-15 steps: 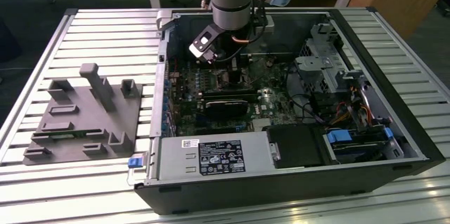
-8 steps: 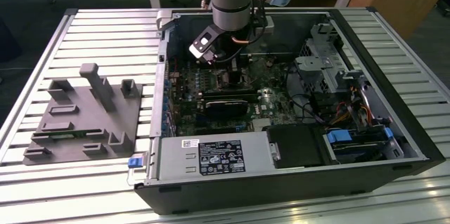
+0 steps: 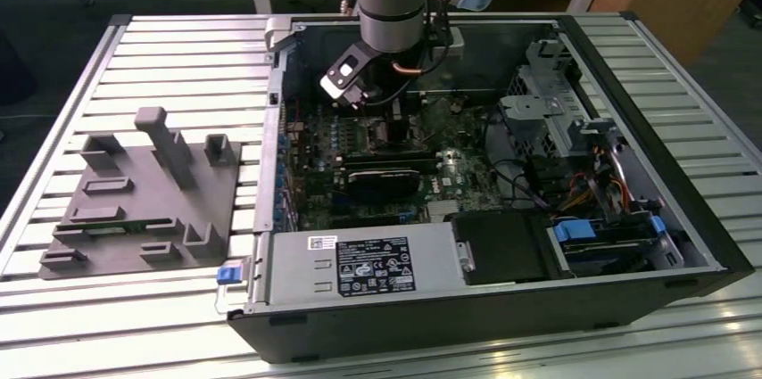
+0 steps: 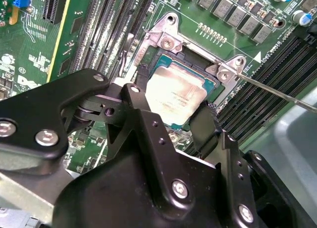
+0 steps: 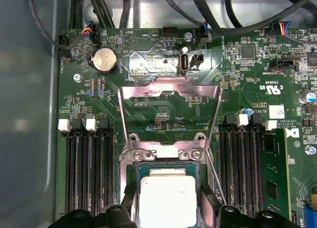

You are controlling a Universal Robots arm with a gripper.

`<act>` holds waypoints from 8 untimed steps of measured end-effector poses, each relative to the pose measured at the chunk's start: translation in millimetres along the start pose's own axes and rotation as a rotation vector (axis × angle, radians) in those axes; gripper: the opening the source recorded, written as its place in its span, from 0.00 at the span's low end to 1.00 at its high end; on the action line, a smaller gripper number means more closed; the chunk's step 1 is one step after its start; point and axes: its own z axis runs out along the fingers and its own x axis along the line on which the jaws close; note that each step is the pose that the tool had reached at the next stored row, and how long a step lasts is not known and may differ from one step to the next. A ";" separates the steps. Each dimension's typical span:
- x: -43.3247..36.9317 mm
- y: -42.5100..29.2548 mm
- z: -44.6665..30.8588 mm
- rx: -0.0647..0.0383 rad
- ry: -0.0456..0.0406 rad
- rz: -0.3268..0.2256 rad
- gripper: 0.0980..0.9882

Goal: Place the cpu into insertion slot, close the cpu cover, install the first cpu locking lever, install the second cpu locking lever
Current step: 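Place the cpu into insertion slot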

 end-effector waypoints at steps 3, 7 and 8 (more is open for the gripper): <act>0.0 0.1 -1.4 0.000 0.0002 0.000 0.58; 0.0 0.8 -8.6 0.000 0.0002 0.000 0.58; 0.0 0.9 -11.0 0.000 0.0000 0.000 0.58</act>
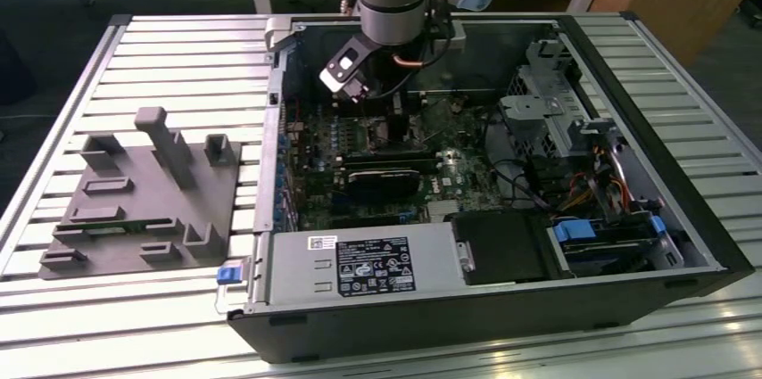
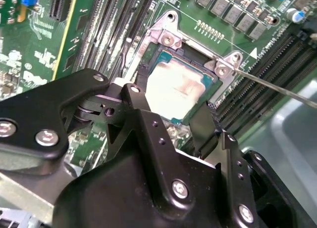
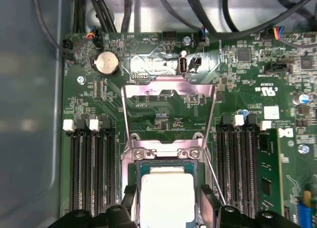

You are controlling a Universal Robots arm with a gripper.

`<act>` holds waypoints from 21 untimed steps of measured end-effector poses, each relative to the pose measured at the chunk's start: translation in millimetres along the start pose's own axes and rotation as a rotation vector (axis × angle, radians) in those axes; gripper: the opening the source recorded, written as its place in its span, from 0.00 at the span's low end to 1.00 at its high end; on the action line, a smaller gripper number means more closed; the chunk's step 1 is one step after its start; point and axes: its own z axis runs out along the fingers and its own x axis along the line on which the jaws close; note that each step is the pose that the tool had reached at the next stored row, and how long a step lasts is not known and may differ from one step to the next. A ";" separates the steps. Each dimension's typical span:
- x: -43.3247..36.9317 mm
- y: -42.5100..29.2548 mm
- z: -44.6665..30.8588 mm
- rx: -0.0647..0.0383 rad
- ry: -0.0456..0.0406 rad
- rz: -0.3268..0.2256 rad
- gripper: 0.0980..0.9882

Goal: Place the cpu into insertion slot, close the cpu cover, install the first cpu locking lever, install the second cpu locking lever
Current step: 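Place the cpu into insertion slot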

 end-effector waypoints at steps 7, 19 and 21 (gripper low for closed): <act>0.0 0.6 -7.4 -0.001 0.0001 0.000 0.58; 0.0 0.6 -7.4 -0.001 -0.0006 0.000 0.23; 0.0 0.6 -7.4 -0.001 -0.0007 0.000 0.16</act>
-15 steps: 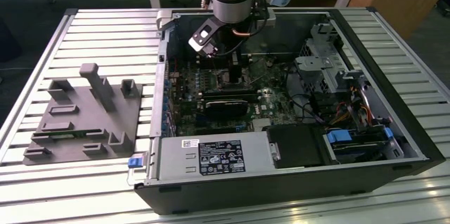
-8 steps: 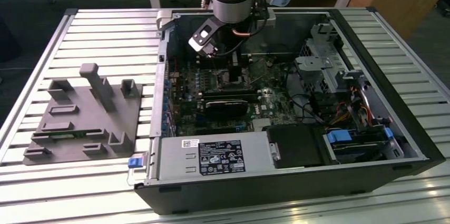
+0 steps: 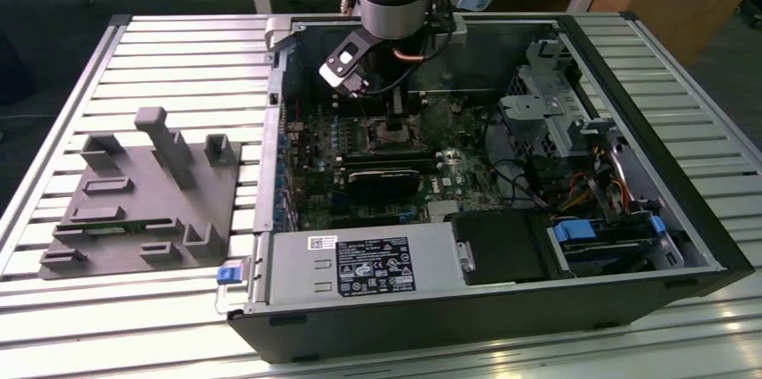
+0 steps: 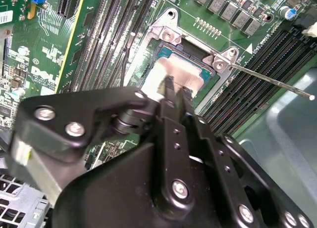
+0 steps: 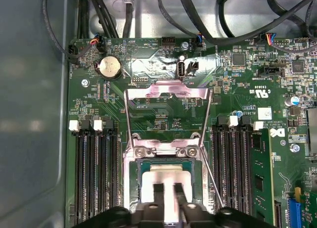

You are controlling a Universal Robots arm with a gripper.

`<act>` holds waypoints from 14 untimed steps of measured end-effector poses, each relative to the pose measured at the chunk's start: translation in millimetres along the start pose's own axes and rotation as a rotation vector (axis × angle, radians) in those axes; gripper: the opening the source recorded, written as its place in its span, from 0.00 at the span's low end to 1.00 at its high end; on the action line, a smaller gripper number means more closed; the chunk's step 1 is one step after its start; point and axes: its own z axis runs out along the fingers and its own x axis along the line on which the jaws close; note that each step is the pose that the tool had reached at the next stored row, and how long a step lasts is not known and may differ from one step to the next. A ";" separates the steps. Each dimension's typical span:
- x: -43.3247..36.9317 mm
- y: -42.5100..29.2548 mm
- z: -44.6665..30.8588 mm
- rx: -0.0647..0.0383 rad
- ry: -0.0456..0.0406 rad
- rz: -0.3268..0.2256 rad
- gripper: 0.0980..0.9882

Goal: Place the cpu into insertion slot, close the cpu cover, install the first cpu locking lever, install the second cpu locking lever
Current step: 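Place the cpu into insertion slot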

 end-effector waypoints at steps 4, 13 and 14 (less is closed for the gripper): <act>0.0 0.0 0.0 0.000 -0.0002 0.000 0.01; 0.1 0.0 0.5 0.000 -0.0029 0.000 0.01; 0.0 -0.1 1.1 0.000 -0.0043 0.000 0.01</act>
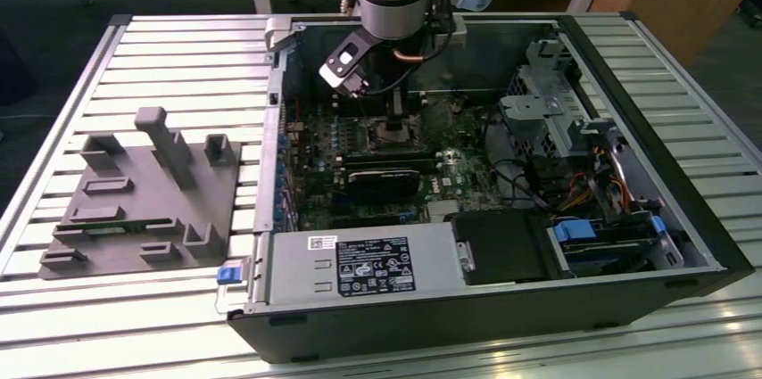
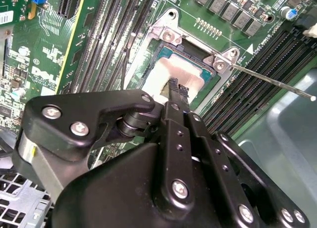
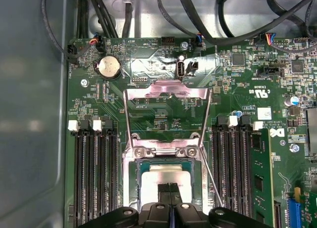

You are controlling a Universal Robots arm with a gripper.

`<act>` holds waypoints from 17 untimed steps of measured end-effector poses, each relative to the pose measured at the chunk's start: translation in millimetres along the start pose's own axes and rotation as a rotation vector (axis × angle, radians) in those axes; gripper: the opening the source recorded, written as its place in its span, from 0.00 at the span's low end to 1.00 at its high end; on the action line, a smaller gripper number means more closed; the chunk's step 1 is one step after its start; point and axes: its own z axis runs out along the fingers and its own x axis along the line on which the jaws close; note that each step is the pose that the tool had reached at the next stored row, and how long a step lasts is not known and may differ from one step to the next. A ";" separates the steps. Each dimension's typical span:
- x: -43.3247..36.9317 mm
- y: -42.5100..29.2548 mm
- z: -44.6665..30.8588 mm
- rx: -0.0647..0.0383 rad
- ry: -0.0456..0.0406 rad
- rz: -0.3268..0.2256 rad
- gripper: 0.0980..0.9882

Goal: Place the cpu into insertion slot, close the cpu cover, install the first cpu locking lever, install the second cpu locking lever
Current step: 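Place the cpu into insertion slot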

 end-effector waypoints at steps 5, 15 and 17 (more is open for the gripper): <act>0.0 -0.2 3.4 0.003 -0.0043 0.000 0.01; 0.1 -0.3 9.6 0.008 -0.0047 -0.001 0.01; 0.0 -0.4 10.3 0.008 -0.0053 -0.001 0.01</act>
